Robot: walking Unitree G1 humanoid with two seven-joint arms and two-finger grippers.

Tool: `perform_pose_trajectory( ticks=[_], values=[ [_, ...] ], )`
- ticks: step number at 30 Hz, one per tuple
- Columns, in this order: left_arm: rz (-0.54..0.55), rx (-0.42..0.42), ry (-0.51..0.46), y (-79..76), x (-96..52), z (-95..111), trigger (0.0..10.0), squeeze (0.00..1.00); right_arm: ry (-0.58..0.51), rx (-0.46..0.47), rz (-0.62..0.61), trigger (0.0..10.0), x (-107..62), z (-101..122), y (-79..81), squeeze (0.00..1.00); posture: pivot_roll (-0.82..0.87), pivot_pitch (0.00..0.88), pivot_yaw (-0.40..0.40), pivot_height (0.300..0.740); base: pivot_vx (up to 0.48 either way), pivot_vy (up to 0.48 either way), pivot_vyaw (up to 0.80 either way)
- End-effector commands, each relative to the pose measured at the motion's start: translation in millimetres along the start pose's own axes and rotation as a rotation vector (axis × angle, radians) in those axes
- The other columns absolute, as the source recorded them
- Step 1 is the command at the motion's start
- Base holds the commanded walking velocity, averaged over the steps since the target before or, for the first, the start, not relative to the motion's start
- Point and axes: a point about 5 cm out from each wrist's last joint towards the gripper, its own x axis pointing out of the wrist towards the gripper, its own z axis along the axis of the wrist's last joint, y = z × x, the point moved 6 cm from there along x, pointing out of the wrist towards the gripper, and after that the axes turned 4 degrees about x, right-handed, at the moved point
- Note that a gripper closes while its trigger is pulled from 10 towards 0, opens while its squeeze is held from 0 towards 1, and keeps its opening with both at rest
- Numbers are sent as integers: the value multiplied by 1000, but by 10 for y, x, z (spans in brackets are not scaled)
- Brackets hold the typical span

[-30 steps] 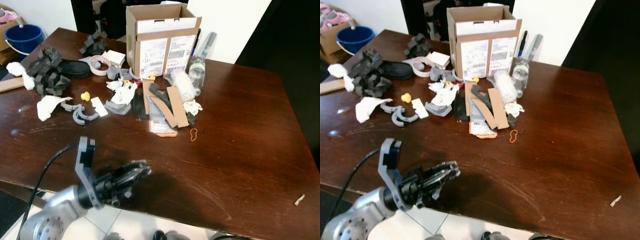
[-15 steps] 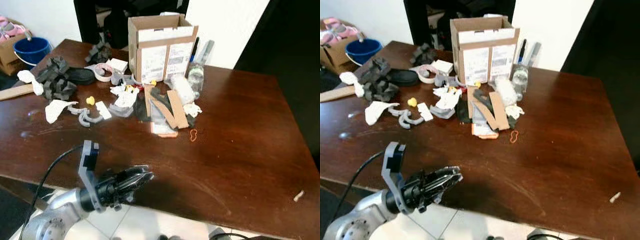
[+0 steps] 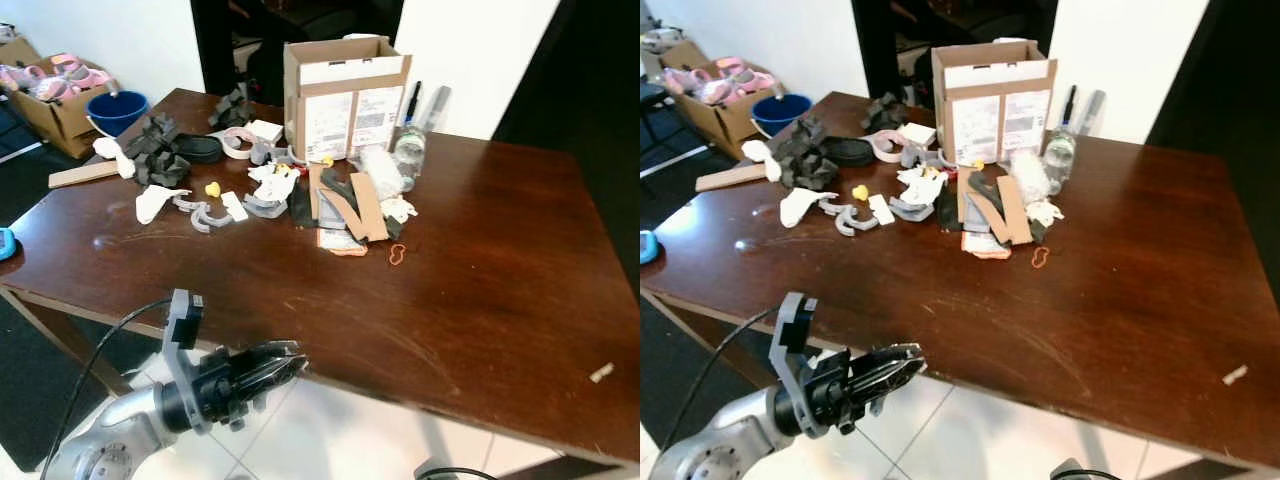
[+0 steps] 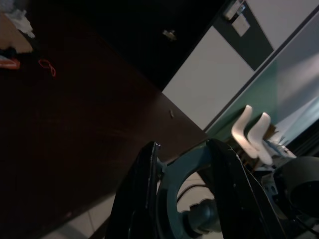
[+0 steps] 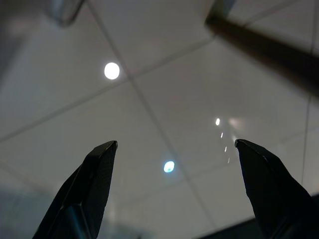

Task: Picking trash to rubbish bin

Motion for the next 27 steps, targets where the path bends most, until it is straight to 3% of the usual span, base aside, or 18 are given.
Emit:
perform_pose_trajectory(
  ticks=[1, 11, 12, 13, 14, 16, 18, 21, 27],
  values=[
    [2, 2, 25, -10, -11, -40, 10000, 0, 22, 8, 12, 10000, 6, -79, 53, 0, 250, 130, -55, 740, -259, 0, 0],
    [23, 26, 25, 30, 13, -27, 10000, 0, 19, 11, 12, 10000, 6, -66, 60, 0, 247, 132, -58, 740, -252, 0, 0],
    [106, 99, 8, 178, 36, 78, 10000, 0, 17, 11, 11, 10000, 6, -51, 61, 0, 246, 131, -62, 740, 0, 0, 0],
    [106, 99, 8, 178, 36, 78, 10000, 0, 17, 11, 11, 10000, 6, -51, 61, 0, 246, 131, -62, 740, 0, 0, 0],
    [197, 183, -8, 331, 50, 201, 10000, 0, 15, 10, 10, 10000, 6, -40, 60, 0, 246, 132, -64, 740, 0, 0, 0],
    [404, 363, -66, 639, 43, 593, 10000, 0, 11, 7, 8, 10000, 5, -28, 58, 0, 248, 132, -65, 740, 0, 0, 0],
    [546, 538, -152, 757, 10, 1040, 10000, 0, 10, 0, 5, 10000, 6, -41, 51, 0, 255, 132, -70, 740, 0, 0, 0],
    [632, 703, -211, 755, -12, 1389, 10000, 0, 10, -4, 4, 10000, 6, -67, 40, 0, 255, 132, -70, 740, 0, 0, 0],
    [615, 807, -277, 598, 60, 1641, 10000, 0, 14, -2, 0, 10000, 6, -117, 11, 0, 256, 129, -72, 740, 0, 0, 0]
  ],
)
